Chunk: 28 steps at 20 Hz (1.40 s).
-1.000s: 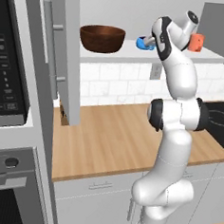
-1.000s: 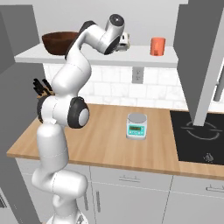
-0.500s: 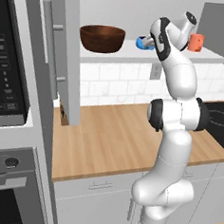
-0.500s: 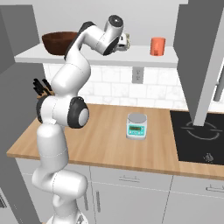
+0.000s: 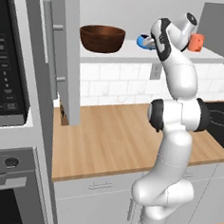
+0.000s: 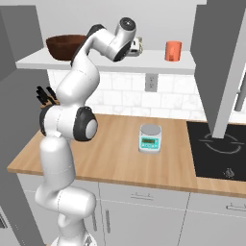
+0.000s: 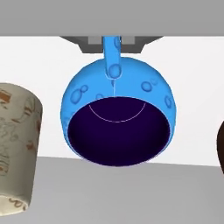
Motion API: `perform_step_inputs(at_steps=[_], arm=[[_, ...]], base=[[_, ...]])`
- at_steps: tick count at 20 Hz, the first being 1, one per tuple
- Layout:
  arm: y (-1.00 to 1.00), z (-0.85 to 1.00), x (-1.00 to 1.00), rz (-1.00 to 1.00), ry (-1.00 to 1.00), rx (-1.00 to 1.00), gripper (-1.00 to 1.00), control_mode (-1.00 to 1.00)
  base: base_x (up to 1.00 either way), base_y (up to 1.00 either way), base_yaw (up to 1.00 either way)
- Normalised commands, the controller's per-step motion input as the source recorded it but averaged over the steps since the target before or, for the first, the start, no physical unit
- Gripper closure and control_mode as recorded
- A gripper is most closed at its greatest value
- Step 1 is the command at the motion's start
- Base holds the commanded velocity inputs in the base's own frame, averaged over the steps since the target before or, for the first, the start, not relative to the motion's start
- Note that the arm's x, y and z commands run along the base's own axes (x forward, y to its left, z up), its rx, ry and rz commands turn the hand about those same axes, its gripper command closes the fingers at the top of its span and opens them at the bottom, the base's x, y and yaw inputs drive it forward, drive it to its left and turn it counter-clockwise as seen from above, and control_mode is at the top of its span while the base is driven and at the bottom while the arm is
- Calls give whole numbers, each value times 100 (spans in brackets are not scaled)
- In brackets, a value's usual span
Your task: Gather all objects into one cabinet and sort the glasses and bowls to opposite sides.
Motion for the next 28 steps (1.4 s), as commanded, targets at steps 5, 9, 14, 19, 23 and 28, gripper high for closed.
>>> perform_step_inputs(at_steps=[5, 9, 14, 19, 23, 28], arm=[[-43, 0, -74, 0, -2, 0, 100, -100], [-67, 0, -25, -6, -1, 0, 100, -100], [-69, 0, 0, -9, 0, 0, 100, -100], [-59, 0, 4, -12, 0, 0, 100, -100], [-49, 0, 17, -12, 0, 0, 100, -100], [-11, -1, 24, -9, 0, 0, 100, -100]], base=[[0, 0, 0], [0, 0, 0], [0, 0, 0], [0, 0, 0], [0, 0, 0], [0, 0, 0]])
